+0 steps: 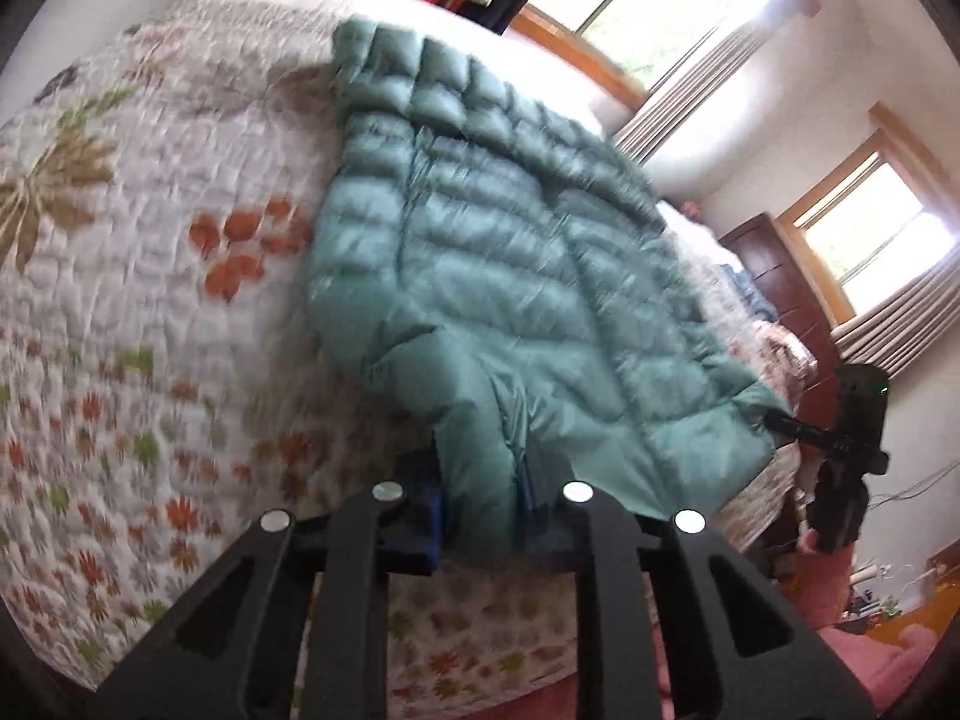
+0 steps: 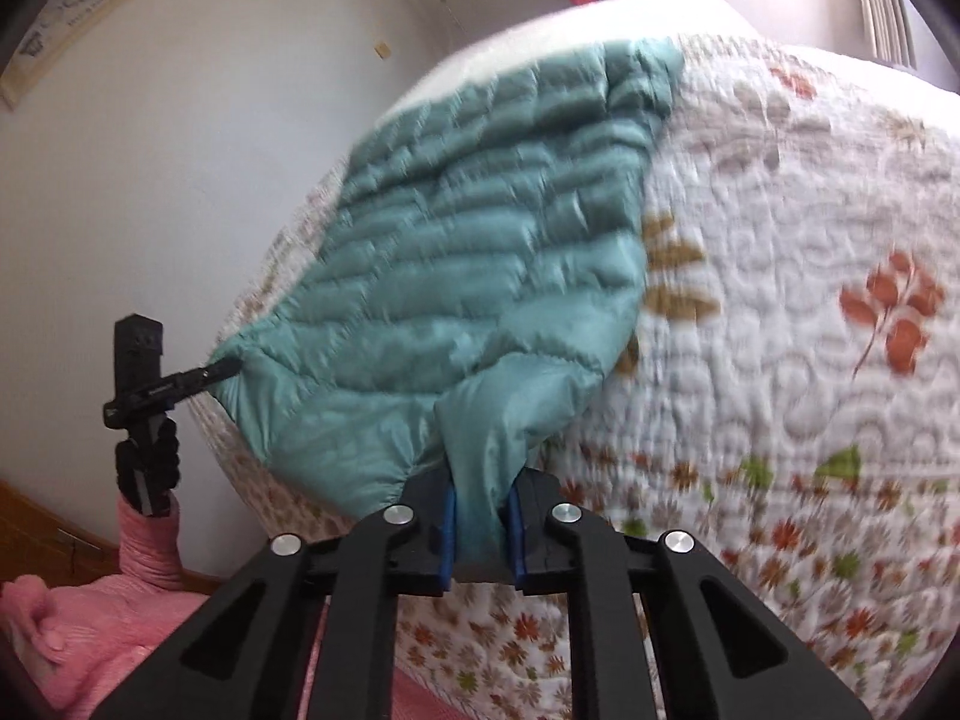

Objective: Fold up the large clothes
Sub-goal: 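Lift the hem with both tools and fold it toward the collar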

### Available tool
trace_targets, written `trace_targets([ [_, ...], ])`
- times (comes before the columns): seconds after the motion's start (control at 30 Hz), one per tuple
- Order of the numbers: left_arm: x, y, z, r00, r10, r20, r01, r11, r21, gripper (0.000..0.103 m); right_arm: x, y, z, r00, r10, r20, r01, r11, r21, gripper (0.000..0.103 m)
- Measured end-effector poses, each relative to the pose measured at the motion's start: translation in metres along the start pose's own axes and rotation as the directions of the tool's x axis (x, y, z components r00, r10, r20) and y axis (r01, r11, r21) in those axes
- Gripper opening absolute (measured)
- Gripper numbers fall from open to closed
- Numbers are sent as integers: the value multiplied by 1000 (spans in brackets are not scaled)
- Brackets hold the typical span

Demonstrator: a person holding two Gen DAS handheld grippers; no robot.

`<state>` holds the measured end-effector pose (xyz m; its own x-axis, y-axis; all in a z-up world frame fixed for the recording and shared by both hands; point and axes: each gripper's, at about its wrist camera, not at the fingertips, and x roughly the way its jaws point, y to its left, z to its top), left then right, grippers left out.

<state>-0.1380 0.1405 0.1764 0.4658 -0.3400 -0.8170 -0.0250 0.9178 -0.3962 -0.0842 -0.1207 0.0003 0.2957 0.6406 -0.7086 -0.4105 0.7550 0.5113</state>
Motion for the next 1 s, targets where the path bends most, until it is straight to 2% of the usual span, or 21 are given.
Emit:
trace_targets([
  [0.17, -12, -12, 36, 996, -37, 82, 35, 999, 26, 16, -18, 5, 39, 997, 18, 75, -18, 1000, -2, 13],
  [0.43, 1, -9, 115, 981, -107, 163, 105, 994, 20, 18, -11, -12, 123, 996, 30, 78, -33, 999, 37, 13],
  [0.73, 66, 15, 199, 981, -114, 155, 119, 993, -25, 25, 29, -44, 205, 998, 46, 32, -50, 988, 145, 13],
  [1.0, 124, 52, 239, 989, -101, 110, 115, 984, -137, 32, 79, -88, 245, 997, 68, -26, -60, 967, 246, 14],
])
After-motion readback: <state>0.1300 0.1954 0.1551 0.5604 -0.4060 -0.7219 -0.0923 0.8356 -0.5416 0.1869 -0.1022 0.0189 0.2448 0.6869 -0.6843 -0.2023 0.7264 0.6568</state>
